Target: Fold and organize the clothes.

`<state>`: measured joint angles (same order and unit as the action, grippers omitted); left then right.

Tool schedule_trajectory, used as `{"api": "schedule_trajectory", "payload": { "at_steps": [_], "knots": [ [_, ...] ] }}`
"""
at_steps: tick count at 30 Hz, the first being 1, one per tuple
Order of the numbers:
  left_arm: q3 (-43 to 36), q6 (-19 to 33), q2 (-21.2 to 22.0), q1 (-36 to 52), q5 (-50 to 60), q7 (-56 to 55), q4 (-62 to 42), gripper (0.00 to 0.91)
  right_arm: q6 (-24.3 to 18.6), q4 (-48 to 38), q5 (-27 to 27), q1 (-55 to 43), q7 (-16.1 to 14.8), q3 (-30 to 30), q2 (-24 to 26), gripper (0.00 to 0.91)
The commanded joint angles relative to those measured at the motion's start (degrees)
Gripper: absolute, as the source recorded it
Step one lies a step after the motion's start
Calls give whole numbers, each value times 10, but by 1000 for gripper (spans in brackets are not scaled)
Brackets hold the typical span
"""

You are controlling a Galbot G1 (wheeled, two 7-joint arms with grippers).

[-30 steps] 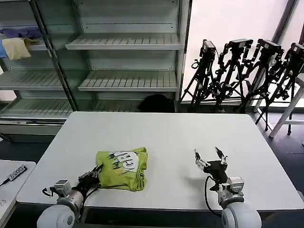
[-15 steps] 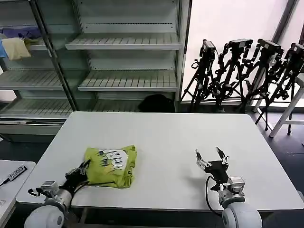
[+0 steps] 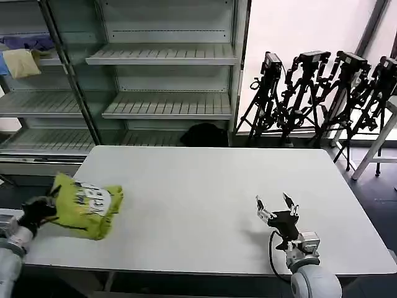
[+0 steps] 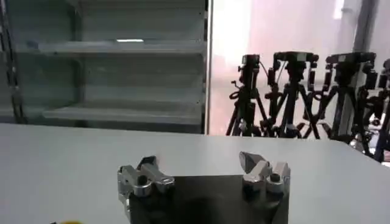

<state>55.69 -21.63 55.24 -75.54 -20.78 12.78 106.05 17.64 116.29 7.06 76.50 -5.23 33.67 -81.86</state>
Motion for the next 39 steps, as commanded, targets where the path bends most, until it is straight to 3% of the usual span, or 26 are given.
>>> {"api": "schedule_trajectory", "payload": {
  "at_steps": [1,5,8,14,20,26,29,30,31,35,39],
  "knots": [
    [12,-12,-84,5,64,24,99,0,-14,-14,8,3,1,2,2,907],
    [-102,7,-18,-20,171,27,161,0,-21,-15,10,9,2,8,3,907],
    [-241,21,44,-23,246,22,183,0,-28,-18,15,19,3,16,10,907],
    [-465,25,158,9,331,-6,161,0,-35,-23,18,33,6,26,11,907],
    [-532,22,216,53,326,-42,77,0,-34,-18,11,34,6,25,1,907],
    [-529,25,235,71,324,-53,17,0,-24,-3,7,35,3,20,-5,907],
    [-526,22,233,79,320,-65,9,20,5,17,14,37,-11,14,-5,907],
    [-524,17,233,80,315,-69,9,393,19,26,15,36,-15,13,-5,907],
    [-521,17,234,81,314,-70,9,907,65,41,28,33,-20,7,-6,907],
    [-514,9,232,87,286,-80,19,907,157,66,54,10,-6,-21,-14,907],
    [-502,-54,220,102,208,-96,68,907,157,62,71,-3,1,-74,-13,907]
  ]
}}
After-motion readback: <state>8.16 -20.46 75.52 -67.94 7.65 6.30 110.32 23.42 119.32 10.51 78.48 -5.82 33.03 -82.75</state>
